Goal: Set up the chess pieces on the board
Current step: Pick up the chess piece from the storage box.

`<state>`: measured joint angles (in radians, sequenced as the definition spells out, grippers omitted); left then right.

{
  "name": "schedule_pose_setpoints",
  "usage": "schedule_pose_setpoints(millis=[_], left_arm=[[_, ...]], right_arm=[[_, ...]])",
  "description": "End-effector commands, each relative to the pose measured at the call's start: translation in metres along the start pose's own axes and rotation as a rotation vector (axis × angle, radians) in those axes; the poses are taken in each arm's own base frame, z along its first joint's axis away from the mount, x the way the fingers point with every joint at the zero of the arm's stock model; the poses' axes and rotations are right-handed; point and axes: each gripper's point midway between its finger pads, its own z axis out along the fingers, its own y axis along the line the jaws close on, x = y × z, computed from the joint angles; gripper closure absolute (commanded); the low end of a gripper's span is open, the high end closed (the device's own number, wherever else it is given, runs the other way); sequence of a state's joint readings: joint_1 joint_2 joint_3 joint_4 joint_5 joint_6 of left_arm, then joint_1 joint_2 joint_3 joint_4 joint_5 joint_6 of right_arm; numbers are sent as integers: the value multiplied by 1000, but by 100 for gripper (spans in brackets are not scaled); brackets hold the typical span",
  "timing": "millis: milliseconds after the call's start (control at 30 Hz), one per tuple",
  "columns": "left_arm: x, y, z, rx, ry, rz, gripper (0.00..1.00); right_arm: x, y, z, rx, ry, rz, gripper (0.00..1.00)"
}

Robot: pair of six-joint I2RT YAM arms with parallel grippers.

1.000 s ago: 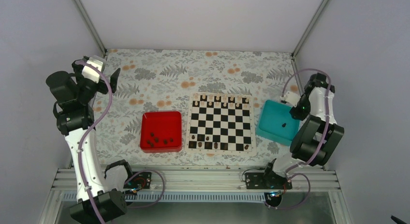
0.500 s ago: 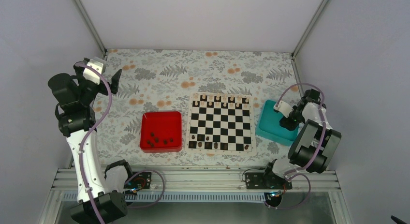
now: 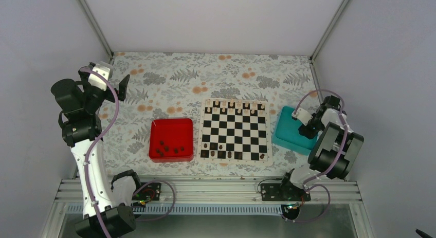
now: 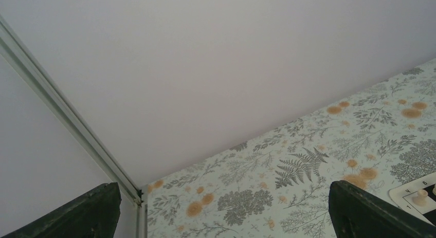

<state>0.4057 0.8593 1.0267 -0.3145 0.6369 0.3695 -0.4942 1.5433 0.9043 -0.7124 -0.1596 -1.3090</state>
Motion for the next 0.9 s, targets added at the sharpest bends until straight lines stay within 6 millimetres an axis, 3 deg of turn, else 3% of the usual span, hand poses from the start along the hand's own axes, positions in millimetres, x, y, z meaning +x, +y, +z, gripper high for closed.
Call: schedule_pose_setpoints(millis=[0,400,600,733,867], left_arm=[[-9,-1,-2,-1,-17,8,0],[-9,-2,-3,5,-19,18,0],[-8,-3,-2,9,-20,22,0],[-7,-3,-2,9,-20,27,0],[-6,-4,-2,10,-25,33,0]], right_arm=[[6,-5,0,-3,13,9,59],[8,-10,4,-8,27,10,68],[7,-10,2,-20,25,9,85],[1,-15,-15,-17,13,-5,94],[-7,-24,-44,11,3,-19,96]])
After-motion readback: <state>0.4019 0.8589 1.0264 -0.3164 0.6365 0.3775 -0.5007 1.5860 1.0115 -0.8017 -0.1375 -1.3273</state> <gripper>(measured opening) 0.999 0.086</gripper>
